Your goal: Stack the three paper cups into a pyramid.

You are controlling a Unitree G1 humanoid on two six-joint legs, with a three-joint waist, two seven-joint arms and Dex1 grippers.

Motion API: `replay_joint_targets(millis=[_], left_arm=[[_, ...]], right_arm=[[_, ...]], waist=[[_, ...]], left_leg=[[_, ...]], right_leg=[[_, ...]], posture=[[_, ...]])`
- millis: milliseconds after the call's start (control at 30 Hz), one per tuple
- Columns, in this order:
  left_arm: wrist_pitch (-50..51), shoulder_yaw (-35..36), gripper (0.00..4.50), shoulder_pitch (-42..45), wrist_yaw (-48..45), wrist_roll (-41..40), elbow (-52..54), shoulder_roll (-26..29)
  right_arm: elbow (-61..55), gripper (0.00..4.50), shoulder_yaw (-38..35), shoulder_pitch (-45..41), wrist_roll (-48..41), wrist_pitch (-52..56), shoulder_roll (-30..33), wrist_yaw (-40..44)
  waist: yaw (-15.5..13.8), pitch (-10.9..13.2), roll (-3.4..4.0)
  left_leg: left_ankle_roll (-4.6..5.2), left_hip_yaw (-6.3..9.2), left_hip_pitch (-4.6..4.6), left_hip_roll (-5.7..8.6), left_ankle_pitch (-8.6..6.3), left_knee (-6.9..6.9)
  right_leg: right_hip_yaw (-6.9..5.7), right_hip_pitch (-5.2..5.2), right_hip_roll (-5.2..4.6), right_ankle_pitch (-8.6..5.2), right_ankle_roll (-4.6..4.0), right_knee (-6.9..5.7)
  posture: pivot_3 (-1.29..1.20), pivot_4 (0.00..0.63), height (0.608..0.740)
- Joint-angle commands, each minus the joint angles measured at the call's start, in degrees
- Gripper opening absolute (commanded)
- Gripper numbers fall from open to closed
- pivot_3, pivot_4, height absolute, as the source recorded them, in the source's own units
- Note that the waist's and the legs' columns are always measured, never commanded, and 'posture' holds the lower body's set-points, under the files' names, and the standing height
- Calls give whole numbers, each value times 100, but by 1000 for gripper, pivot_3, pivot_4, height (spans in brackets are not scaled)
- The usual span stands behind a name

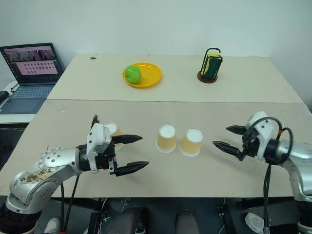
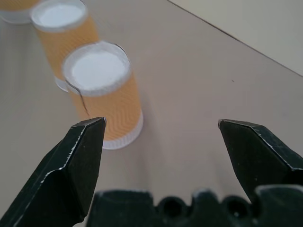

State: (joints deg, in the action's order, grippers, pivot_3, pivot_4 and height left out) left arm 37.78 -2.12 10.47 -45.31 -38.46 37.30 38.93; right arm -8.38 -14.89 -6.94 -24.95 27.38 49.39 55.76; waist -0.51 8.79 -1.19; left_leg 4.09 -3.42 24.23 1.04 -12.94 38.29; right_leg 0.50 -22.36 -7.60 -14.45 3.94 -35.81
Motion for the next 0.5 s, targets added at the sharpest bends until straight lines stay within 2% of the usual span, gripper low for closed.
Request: replay_joint_targets(millis=[33, 500], left_arm=[[17, 45, 4500, 54, -34, -139, 170, 29], [-21, 102, 4500, -19, -16, -115, 166, 55]], right_arm=[[-210, 4426, 134, -132, -54, -122, -261, -160], [-195, 4426, 212, -276, -120, -72, -347, -98]], waist=[[-3, 0, 0], [-15, 1, 2]], left_leg=[[0, 0, 0, -1, 0, 0], [1, 1, 2, 3, 0, 3]], right_leg=[[0, 0, 2, 0, 0, 0], [-2, 3, 2, 0, 0, 0]], posture=[[0, 150, 726], [0, 150, 726]])
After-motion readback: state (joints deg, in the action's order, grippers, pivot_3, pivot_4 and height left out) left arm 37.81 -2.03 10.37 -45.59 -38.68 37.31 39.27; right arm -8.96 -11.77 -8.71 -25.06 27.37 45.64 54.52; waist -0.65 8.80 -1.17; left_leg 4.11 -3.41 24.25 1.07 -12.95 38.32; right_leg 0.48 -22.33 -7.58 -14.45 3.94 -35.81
